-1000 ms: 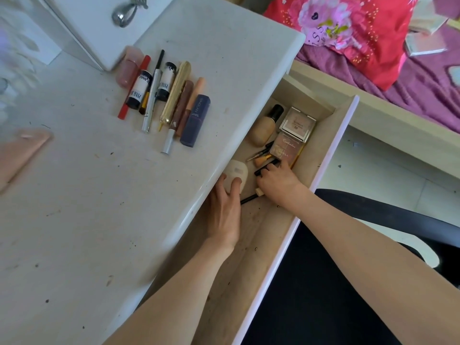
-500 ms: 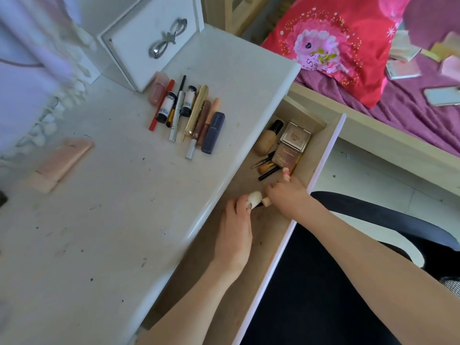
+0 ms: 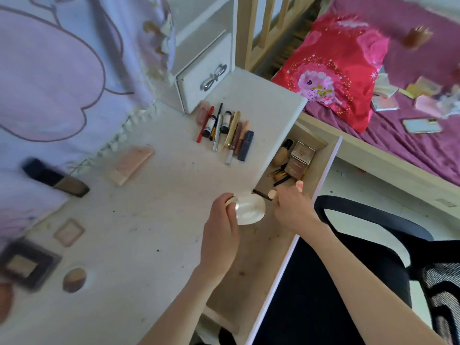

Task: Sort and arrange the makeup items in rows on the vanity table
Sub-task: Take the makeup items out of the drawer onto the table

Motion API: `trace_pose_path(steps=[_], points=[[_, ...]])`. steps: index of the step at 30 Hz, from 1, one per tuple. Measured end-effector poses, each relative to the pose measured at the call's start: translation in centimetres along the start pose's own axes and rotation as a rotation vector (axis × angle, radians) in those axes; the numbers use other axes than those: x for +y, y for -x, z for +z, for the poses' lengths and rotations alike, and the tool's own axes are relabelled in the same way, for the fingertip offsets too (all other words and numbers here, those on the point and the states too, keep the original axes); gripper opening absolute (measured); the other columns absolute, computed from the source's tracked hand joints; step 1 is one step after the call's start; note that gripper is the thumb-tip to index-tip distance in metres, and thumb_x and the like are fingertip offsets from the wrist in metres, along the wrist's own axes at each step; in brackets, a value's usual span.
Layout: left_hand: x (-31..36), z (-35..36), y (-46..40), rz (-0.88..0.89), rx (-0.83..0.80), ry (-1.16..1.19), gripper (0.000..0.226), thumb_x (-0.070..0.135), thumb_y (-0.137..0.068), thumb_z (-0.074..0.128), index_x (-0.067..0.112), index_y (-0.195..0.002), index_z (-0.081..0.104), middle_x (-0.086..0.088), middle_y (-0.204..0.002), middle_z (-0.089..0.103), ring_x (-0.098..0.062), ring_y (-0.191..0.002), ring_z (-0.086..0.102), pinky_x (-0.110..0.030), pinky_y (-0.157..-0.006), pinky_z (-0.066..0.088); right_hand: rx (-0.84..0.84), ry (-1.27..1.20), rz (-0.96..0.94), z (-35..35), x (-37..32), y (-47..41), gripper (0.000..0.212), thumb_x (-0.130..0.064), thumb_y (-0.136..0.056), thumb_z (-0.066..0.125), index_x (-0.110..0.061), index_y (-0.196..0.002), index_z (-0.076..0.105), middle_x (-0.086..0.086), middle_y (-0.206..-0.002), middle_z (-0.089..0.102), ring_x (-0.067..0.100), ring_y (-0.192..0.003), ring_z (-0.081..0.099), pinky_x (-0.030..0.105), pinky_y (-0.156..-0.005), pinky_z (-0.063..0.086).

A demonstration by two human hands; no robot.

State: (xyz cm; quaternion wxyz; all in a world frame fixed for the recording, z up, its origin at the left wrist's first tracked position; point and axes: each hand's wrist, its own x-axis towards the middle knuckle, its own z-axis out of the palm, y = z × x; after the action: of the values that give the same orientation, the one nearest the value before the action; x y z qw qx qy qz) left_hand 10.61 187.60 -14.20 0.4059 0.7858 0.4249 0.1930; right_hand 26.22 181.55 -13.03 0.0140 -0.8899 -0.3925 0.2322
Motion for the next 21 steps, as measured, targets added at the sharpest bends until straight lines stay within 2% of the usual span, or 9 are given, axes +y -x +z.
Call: trace_pose_path(steps=[3, 5, 8, 11, 15, 18, 21], points=[[-1.0, -3.3, 0.3, -0.012, 0.09, 0.055, 0.027, 0.027, -0.097, 0.036, 0.019, -0.121, 0.047, 0.01, -0.11, 0.05, -0.006, -0.097, 0.051, 0.007, -0.074, 0.035, -0.004, -0.065, 0.039, -0.4, -1.6, 1.6, 0.009, -0.008, -0.093, 0.039, -0.012, -0.098, 0.045, 0.011, -0.106, 0.053, 0.026, -0.093, 0.043, 0.033, -0.078, 0.033], [-1.6, -5.1, 0.5, -0.035, 0.141, 0.079, 0.028, 0.025, -0.098, 0.034, 0.016, -0.12, 0.048, 0.009, -0.108, 0.051, -0.009, -0.097, 0.052, -0.003, -0.077, 0.041, 0.01, -0.085, 0.085, -0.9, -2.1, 2.5, 0.017, -0.01, -0.094, 0.04, -0.008, -0.109, 0.047, 0.014, -0.106, 0.052, 0.029, -0.099, 0.045, 0.036, -0.082, 0.038], [-2.0, -6.9, 0.6, -0.093, 0.177, 0.133, 0.027, 0.021, -0.099, 0.033, 0.014, -0.121, 0.047, 0.006, -0.107, 0.05, -0.016, -0.098, 0.053, -0.027, -0.082, 0.048, 0.068, -0.089, 0.17, -1.6, -3.0, 3.3, 0.02, -0.012, -0.094, 0.041, -0.005, -0.112, 0.047, 0.014, -0.104, 0.054, 0.035, -0.112, 0.042, 0.043, -0.093, 0.038], [-2.1, -8.2, 0.5, -0.136, 0.188, 0.195, 0.025, 0.021, -0.1, 0.031, 0.017, -0.12, 0.046, 0.004, -0.107, 0.051, -0.019, -0.099, 0.052, -0.034, -0.082, 0.05, 0.143, -0.177, 0.215, -2.2, -4.5, 3.5, 0.022, -0.014, -0.096, 0.039, -0.005, -0.114, 0.047, 0.015, -0.109, 0.056, 0.039, -0.123, 0.033, 0.049, -0.095, 0.039], [-2.5, -9.7, 0.2, -0.201, 0.151, 0.305, 0.018, 0.021, -0.1, 0.033, 0.024, -0.114, 0.044, 0.008, -0.105, 0.05, -0.019, -0.1, 0.052, -0.031, -0.076, 0.053, 0.223, -0.257, 0.117, -2.5, -7.2, 2.6, 0.023, -0.012, -0.096, 0.039, -0.005, -0.114, 0.051, 0.014, -0.107, 0.057, 0.033, -0.115, 0.037, 0.05, -0.094, 0.039], [-3.3, -11.1, -0.1, -0.285, 0.149, 0.38, 0.016, 0.02, -0.099, 0.036, 0.023, -0.112, 0.045, 0.0, -0.113, 0.051, -0.027, -0.099, 0.056, -0.011, -0.059, 0.051, 0.213, -0.198, 0.023, -1.9, -9.9, 0.8, 0.023, -0.011, -0.095, 0.04, -0.004, -0.112, 0.053, 0.015, -0.105, 0.059, 0.036, -0.12, 0.036, 0.048, -0.095, 0.04], [-4.7, -12.5, -0.3, -0.364, 0.21, 0.41, 0.016, 0.019, -0.098, 0.038, 0.019, -0.111, 0.048, -0.007, -0.115, 0.053, -0.034, -0.096, 0.06, -0.007, -0.053, 0.047, 0.203, -0.091, -0.021, -0.6, -12.4, -1.7, 0.023, -0.009, -0.095, 0.04, -0.005, -0.113, 0.052, 0.015, -0.111, 0.057, 0.033, -0.12, 0.04, 0.043, -0.097, 0.04]])
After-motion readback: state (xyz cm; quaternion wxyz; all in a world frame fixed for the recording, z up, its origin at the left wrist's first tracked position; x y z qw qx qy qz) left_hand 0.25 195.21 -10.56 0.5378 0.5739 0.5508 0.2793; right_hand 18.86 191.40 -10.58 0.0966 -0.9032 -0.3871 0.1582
